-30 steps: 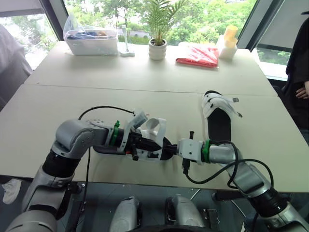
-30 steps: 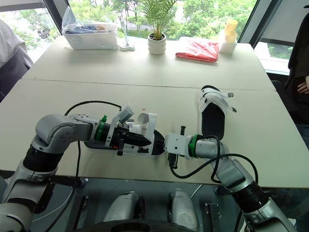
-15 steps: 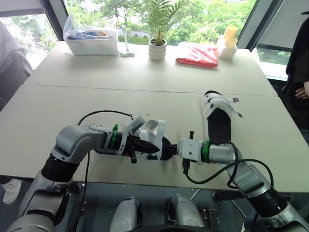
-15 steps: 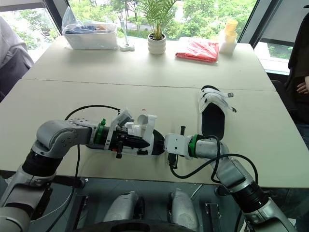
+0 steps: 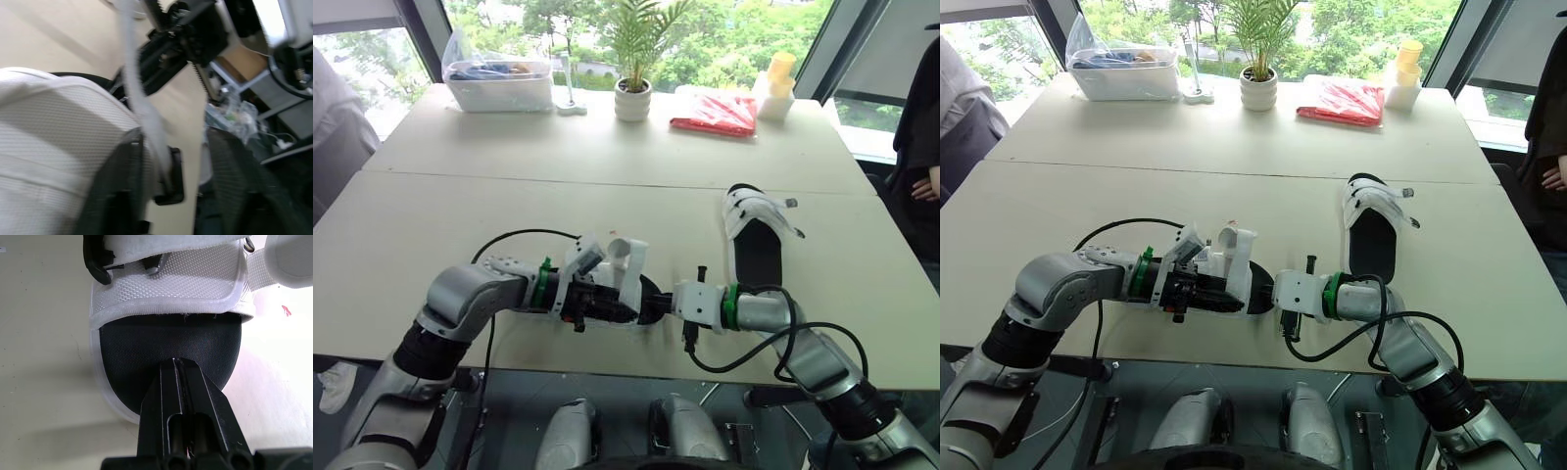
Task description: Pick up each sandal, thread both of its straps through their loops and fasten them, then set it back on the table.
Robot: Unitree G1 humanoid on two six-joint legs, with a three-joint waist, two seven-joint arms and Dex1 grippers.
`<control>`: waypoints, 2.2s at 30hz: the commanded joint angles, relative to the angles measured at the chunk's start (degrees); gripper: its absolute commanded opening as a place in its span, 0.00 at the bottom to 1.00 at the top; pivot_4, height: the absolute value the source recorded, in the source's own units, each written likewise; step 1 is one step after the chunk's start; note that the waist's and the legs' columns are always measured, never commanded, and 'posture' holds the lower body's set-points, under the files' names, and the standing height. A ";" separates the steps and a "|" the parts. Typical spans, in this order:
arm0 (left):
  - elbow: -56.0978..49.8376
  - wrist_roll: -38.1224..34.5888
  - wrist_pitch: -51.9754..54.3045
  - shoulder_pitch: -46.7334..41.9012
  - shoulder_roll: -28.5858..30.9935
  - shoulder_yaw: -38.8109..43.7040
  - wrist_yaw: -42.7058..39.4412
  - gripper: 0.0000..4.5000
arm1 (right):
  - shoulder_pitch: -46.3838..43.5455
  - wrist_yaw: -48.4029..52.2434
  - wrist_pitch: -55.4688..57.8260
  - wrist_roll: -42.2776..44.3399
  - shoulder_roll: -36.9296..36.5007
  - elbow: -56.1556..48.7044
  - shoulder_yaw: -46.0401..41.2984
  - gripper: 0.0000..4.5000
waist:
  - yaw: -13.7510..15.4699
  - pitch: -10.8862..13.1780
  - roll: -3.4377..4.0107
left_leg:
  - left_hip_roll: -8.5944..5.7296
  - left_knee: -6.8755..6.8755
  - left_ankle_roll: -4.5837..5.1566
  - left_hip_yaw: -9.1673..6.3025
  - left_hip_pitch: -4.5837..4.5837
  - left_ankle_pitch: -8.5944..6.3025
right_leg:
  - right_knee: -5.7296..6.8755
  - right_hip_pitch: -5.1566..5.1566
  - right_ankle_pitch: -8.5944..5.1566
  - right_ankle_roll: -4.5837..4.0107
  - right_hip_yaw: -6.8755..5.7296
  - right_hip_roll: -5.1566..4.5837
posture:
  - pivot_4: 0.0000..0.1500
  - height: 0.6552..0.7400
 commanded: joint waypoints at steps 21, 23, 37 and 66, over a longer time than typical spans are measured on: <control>11.20 1.05 4.46 -11.09 -2.73 -0.82 -0.82 0.88 | 4.28 2.32 4.66 -3.98 -0.08 8.36 6.56 0.00 | -0.10 0.00 -0.11 | 0.01 -0.05 0.10 0.00 0.00 0.06 | -0.01 -0.05 0.01 0.02 -0.07 0.00 | 1.00 0.81; 10.15 1.03 4.43 -10.39 -2.17 -1.47 -1.94 0.70 | 4.49 2.24 4.79 -3.97 -0.12 8.13 6.49 0.00 | -0.13 0.00 -0.11 | 0.01 -0.06 0.10 0.00 -0.02 0.06 | -0.01 -0.06 0.01 0.02 -0.07 0.00 | 1.00 0.81; 2.81 1.25 3.38 -5.85 1.33 -2.27 -4.14 0.01 | 4.96 2.38 4.86 -3.98 -0.57 7.59 6.36 0.00 | -0.25 0.00 -0.09 | 0.01 -0.25 0.09 0.00 0.00 0.06 | -0.13 -0.09 0.01 0.00 -0.07 0.00 | 1.00 0.81; -4.78 1.64 -10.46 3.76 20.60 1.58 -23.68 0.99 | 5.16 3.45 3.86 -4.11 -0.94 7.93 7.39 0.00 | -0.44 0.17 0.11 | 0.01 -0.60 0.08 0.02 0.00 0.07 | -0.25 -0.24 -0.05 -0.09 -0.09 -0.01 | 1.00 0.81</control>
